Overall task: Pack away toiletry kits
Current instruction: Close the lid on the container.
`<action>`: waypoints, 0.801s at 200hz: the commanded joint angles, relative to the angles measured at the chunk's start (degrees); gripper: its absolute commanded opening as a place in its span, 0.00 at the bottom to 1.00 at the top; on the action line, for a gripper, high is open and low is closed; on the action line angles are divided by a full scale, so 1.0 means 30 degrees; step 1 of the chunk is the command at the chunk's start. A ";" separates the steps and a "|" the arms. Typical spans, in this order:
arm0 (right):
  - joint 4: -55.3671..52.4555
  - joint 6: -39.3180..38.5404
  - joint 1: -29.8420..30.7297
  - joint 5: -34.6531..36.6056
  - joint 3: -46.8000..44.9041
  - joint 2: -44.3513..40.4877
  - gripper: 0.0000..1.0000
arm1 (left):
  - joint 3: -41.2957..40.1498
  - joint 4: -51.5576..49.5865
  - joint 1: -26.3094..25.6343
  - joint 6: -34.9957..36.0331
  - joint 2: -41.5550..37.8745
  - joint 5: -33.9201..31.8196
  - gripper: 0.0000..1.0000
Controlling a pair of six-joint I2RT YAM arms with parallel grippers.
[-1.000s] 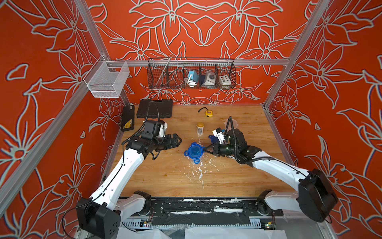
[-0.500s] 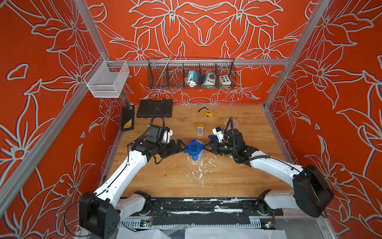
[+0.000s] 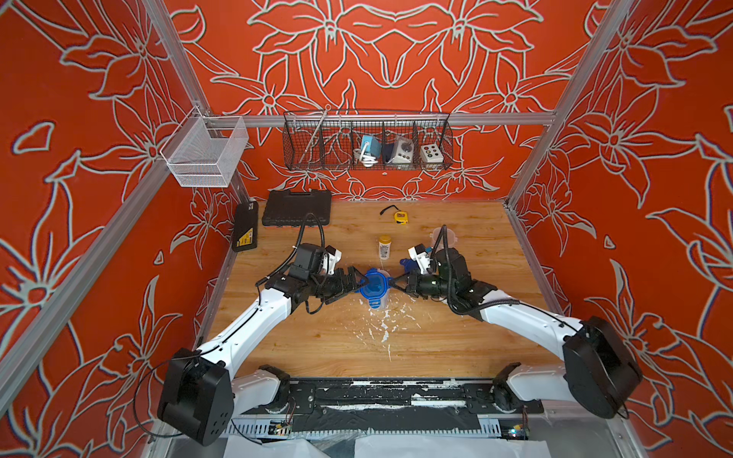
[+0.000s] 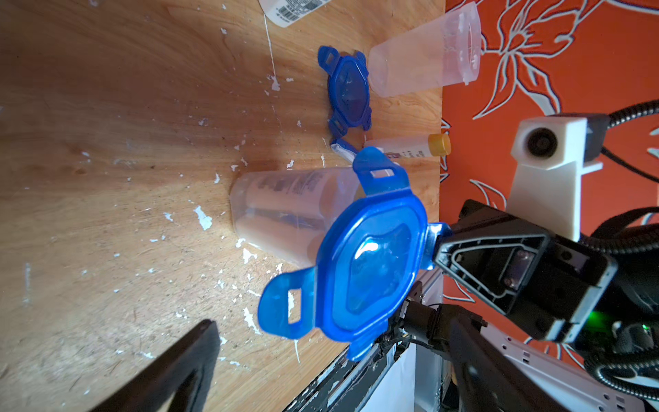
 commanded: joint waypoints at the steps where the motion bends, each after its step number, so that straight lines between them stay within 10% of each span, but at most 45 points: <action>1: -0.0831 -0.0175 -0.0192 0.0559 0.0005 -0.0431 0.00 | -0.0072 0.1460 -0.0168 -0.0459 0.0368 0.0593 0.96; 102: -0.1182 -0.0298 -0.0358 0.0482 0.0158 -0.0263 0.00 | -0.0135 0.1791 -0.0498 -0.0803 0.0523 0.0652 0.45; 160: -0.2207 -0.0674 -0.0362 0.0551 0.0987 -0.0798 0.00 | 0.1228 0.0405 -0.0498 0.0165 0.0858 -0.0063 0.32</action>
